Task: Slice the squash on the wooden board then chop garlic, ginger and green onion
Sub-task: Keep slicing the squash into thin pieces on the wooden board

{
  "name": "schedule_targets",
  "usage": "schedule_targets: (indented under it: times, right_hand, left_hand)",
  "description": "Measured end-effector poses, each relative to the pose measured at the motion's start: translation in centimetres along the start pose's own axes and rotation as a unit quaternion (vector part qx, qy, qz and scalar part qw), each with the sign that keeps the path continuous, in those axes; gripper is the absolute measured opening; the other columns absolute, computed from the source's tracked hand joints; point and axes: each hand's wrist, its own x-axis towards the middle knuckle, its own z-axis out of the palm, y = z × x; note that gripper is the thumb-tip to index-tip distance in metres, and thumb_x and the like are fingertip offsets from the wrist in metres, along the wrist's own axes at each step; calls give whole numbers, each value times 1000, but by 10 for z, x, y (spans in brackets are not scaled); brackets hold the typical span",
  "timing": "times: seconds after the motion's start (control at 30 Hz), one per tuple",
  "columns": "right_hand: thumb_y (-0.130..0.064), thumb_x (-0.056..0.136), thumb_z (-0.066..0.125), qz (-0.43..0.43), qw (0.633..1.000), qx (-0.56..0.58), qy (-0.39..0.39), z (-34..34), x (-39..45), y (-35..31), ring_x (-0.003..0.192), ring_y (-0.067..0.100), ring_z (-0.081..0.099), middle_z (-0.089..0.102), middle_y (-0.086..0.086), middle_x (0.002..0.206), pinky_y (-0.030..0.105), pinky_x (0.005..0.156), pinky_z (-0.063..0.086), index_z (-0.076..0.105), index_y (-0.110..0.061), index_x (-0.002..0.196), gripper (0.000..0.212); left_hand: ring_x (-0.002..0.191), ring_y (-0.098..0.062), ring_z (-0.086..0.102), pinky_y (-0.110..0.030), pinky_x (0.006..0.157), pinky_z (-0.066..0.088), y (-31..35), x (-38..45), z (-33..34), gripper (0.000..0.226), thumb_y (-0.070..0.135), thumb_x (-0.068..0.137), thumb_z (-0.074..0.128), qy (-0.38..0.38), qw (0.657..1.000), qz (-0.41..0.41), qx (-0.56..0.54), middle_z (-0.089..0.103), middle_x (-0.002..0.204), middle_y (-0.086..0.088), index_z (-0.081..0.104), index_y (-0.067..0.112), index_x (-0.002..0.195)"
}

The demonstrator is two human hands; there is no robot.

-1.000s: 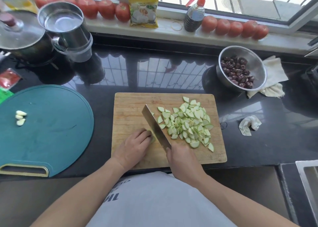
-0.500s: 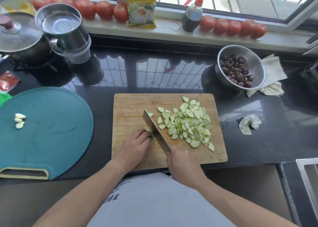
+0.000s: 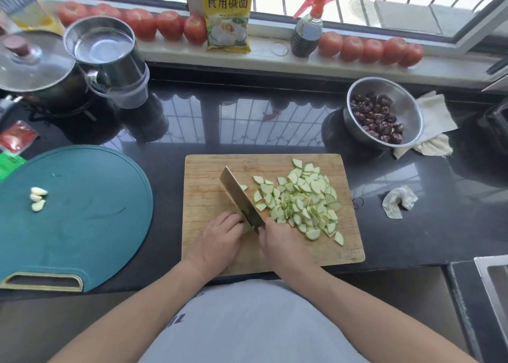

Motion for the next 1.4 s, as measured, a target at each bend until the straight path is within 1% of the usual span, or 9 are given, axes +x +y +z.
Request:
schedule_targets:
  times: [0.2,0.33,0.53,0.63,0.77,0.93,1.17,1.3,1.4]
  right_hand:
    - [-29,101,45,102,993,34,41,-15,3,30,56,15,54,53,-4,62,33,51,44,48,-19,78,26]
    - [-32,99,47,65,997,-6,51,-20,-14,23,49,11,43,45,-7,58,29,43,27,37,-24,71,31]
    - [-33,98,45,25,999,20,16,-14,-44,0,60,26,55,56,4,65,39,56,47,47,-19,82,21]
    - [-32,100,39,22,1000,-14,-17,-11,-47,-3,64,27,56,56,3,67,43,61,50,45,-20,83,22]
    - [-27,99,38,15,999,-17,-40,-11,-44,-4,65,29,55,47,-1,63,42,59,46,41,-21,81,19]
    - [-21,96,37,11,998,-35,-59,-16,-40,-1,60,29,46,38,-4,60,39,53,34,35,-23,79,18]
    - [-17,94,37,20,994,-69,-81,-13,-34,-5,56,23,40,38,-5,61,35,50,27,34,-22,79,16]
    - [-20,99,41,28,995,-66,-64,-7,-10,-18,72,26,62,61,2,78,32,53,35,39,-20,84,15]
    - [-30,103,39,13,999,-34,-27,-6,0,-19,69,23,63,58,0,73,31,52,39,43,-18,84,23]
  left_hand:
    - [121,-25,59,-38,94,56,-2,-9,-23,56,-6,80,74,-86,996,10,1,62,133,-7,63,7,133]
    - [125,-28,54,-37,101,53,-7,-6,-33,69,-3,74,73,-161,983,58,69,56,138,-11,54,3,141]
    - [107,-25,64,-31,77,58,2,1,-42,64,13,62,81,-168,973,77,138,66,122,-9,68,4,124]
    - [103,-24,64,-30,73,57,7,4,-42,54,13,68,70,-162,973,70,145,66,119,-8,68,6,122]
    - [110,-25,59,-32,86,57,8,6,-42,53,12,85,40,-192,967,66,154,61,130,-8,60,5,134]
    - [117,-28,53,-36,99,51,1,9,-38,56,11,92,32,-215,960,80,161,52,141,-11,47,3,145]
    - [105,-19,53,-25,76,53,-6,10,-38,60,18,82,58,-220,965,68,127,55,136,-1,54,12,141]
    - [110,-20,51,-27,73,55,-6,11,-41,55,18,87,55,-231,965,56,113,52,137,0,50,15,142]
    - [108,-19,53,-25,67,53,-5,10,-46,53,18,85,64,-223,968,53,101,55,128,0,54,13,137]
